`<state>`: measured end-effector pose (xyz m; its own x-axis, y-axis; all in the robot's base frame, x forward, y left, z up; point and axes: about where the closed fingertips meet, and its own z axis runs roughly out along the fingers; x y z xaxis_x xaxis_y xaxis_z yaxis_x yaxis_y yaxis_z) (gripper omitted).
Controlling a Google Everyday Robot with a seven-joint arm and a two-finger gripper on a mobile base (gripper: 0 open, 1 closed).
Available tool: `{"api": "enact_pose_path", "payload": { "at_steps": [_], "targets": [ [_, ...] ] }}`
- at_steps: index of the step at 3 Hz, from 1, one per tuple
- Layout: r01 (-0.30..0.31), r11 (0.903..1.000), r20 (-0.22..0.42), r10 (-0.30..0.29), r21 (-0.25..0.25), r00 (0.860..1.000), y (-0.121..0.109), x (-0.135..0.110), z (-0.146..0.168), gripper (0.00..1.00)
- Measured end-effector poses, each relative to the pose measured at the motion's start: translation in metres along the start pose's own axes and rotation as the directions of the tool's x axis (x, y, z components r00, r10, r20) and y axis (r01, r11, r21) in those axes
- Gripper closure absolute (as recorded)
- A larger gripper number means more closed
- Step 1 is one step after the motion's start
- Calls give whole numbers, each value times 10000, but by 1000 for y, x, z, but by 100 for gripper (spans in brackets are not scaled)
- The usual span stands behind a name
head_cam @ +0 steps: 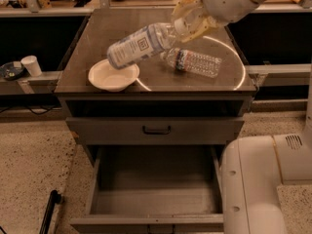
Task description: Place blue plastic bottle into middle drawer
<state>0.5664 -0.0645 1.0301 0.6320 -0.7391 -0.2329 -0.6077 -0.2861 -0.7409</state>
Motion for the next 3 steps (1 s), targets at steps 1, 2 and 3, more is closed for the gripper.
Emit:
{"api": "enact_pose_path", "payload": {
  "at_steps": [1,2,3],
  "targets": [
    [-373,9982,409,392,-462,9984,31,-4,1,100],
    [-460,9985,694,480,-306,9964,30,-9,3,100],
    [-269,9988,810,302,-411,9963,25,-16,8,100]
  ]
}}
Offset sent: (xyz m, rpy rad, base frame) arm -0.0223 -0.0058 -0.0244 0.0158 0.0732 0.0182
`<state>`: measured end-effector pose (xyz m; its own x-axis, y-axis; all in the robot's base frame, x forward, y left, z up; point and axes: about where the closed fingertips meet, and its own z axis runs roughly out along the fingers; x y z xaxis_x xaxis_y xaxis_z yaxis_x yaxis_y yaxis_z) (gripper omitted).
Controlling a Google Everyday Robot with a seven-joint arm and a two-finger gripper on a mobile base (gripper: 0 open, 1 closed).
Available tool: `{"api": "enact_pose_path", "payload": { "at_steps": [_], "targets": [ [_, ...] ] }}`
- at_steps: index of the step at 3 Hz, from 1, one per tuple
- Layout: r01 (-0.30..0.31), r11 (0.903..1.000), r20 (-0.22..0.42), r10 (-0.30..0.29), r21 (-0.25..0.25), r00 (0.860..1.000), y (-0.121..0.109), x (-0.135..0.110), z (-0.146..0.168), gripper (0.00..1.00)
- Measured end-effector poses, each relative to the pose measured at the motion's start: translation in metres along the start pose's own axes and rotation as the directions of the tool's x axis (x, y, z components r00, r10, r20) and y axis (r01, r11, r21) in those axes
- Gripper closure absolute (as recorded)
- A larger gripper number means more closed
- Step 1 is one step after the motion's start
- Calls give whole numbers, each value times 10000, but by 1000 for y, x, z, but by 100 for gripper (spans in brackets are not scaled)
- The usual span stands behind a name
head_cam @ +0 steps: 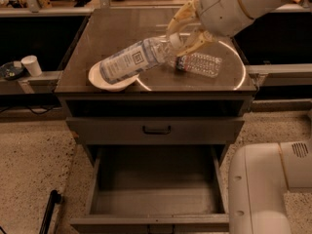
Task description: Place blue plastic bottle into middle drawer
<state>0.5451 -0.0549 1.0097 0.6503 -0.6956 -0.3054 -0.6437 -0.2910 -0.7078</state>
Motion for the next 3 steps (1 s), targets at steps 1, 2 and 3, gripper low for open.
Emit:
{"api": "enact_pose_path", "payload": {
  "at_steps": [1,2,3],
  "targets": [
    [1121,9891,-39,-1130,-953,9936,11,-11,26,100],
    [2845,9306,-620,-3058,-2303,9501,37,1,58,100],
    [4505,8010,-989,-5243,-3942,8458,81,31,71,100]
  ]
}}
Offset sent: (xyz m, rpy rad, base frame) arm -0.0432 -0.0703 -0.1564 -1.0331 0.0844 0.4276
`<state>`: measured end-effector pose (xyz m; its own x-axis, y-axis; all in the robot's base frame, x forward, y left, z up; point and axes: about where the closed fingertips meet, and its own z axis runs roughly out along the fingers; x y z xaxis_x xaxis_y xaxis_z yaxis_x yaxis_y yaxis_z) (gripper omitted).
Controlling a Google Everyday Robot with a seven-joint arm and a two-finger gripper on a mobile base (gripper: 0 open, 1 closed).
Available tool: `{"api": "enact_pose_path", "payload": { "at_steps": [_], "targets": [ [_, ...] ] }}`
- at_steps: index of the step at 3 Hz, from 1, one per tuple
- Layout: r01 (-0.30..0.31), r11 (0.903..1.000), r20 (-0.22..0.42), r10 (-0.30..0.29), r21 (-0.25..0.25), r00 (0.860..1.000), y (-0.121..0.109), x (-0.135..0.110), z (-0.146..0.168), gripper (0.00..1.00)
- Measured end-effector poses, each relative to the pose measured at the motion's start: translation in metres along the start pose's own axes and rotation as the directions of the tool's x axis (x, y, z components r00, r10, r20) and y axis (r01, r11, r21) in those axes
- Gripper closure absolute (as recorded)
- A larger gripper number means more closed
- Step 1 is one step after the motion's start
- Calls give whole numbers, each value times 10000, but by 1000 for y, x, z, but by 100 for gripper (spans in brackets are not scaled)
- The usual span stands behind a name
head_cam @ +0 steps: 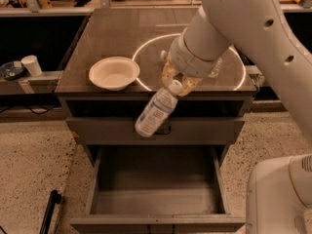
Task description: Place blue plastic bottle into middle drawer
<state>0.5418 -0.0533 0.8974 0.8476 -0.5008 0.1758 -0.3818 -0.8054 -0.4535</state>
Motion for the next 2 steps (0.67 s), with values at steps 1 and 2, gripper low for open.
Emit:
{"api": "enact_pose_path", "payload": {
  "at_steps": [1,2],
  "targets": [
    [1491,9824,-420,-1546,-1121,9871,38,1,12,100],
    [2650,9405,-710,-2854,-2129,9558,75,8,27,100]
  ]
}}
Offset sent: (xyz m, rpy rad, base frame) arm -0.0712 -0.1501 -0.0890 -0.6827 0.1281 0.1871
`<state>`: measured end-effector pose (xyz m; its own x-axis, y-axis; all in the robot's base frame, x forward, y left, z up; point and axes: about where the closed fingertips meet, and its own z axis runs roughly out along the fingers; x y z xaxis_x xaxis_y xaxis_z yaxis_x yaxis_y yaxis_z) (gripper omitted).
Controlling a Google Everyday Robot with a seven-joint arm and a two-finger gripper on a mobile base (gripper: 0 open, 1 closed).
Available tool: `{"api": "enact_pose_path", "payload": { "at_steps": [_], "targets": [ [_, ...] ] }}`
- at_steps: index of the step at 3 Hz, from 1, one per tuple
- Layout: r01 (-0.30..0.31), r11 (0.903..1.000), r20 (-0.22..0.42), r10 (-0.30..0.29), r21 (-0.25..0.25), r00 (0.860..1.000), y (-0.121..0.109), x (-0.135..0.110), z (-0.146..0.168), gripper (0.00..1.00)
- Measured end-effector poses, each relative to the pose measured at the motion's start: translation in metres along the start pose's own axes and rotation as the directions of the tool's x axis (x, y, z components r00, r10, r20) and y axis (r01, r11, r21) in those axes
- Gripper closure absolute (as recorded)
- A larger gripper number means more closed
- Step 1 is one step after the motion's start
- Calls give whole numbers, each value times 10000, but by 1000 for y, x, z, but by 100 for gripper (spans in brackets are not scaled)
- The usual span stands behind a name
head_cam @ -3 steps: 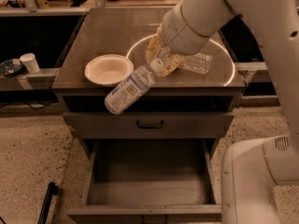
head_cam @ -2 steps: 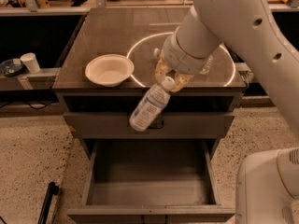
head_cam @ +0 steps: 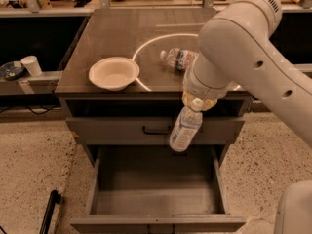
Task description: Place blue plastic bottle into middle drawer
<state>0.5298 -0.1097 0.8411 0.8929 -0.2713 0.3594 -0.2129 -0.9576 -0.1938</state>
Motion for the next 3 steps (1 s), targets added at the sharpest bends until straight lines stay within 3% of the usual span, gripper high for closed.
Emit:
{"api": "enact_pose_path", "payload": {
  "at_steps": [1,2,3],
  "targets": [
    [1,9997,-92,1,225,10000,-6,3,2,100],
    [647,9871,124,-636,-1464,9979,25,-18,62,100],
    [1624,9464,485,-1550,-2792,9867,45,-52,113,100]
  ]
}}
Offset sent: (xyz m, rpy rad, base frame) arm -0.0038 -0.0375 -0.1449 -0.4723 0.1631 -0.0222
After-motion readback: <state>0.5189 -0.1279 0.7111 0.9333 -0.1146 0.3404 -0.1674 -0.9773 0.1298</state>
